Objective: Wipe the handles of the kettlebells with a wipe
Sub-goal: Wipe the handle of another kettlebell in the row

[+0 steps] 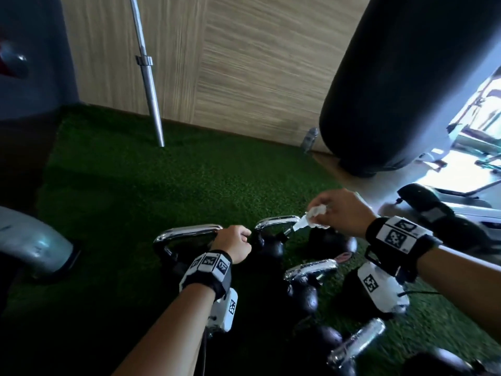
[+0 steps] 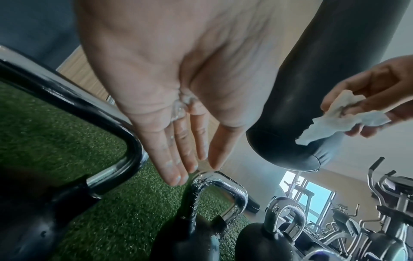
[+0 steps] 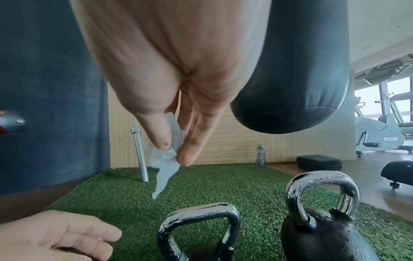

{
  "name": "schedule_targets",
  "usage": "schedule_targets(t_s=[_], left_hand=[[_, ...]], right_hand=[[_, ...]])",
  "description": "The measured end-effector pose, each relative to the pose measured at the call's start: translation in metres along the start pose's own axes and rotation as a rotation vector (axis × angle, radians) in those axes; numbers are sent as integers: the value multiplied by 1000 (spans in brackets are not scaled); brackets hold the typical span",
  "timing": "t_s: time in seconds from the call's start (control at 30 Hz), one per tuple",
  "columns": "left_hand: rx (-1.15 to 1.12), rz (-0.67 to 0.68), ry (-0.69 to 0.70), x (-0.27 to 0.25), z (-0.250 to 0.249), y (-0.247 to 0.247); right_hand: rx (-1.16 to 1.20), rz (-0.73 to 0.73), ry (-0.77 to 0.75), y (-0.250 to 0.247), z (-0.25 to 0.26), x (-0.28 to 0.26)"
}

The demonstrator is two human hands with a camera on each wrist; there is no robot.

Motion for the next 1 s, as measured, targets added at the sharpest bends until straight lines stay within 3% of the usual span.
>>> schedule_targets(t_s=[0.3,0.57,0.87,1.0], left_hand=[[201,32,-254,25,-34,19],[162,-11,-514,79,5,48],[-28,-29,-541,132,20,79],[-78,-83,-471,146,20,94]], right_hand=[[-25,-67,-51,-1,-44,17],[169,-111,-265,24,-105,84],[199,-22,-464,67,-122,145],[120,14,-528,75,-115,156]])
Point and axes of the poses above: each hand's wrist, its own x-axis towards the middle knuckle, its own y-axis out of the palm, z = x × y, the point moved 2 cm from there along x, towards the middle knuckle, and after that the axes turned 15 degrees about z, right-handed, at the moved point
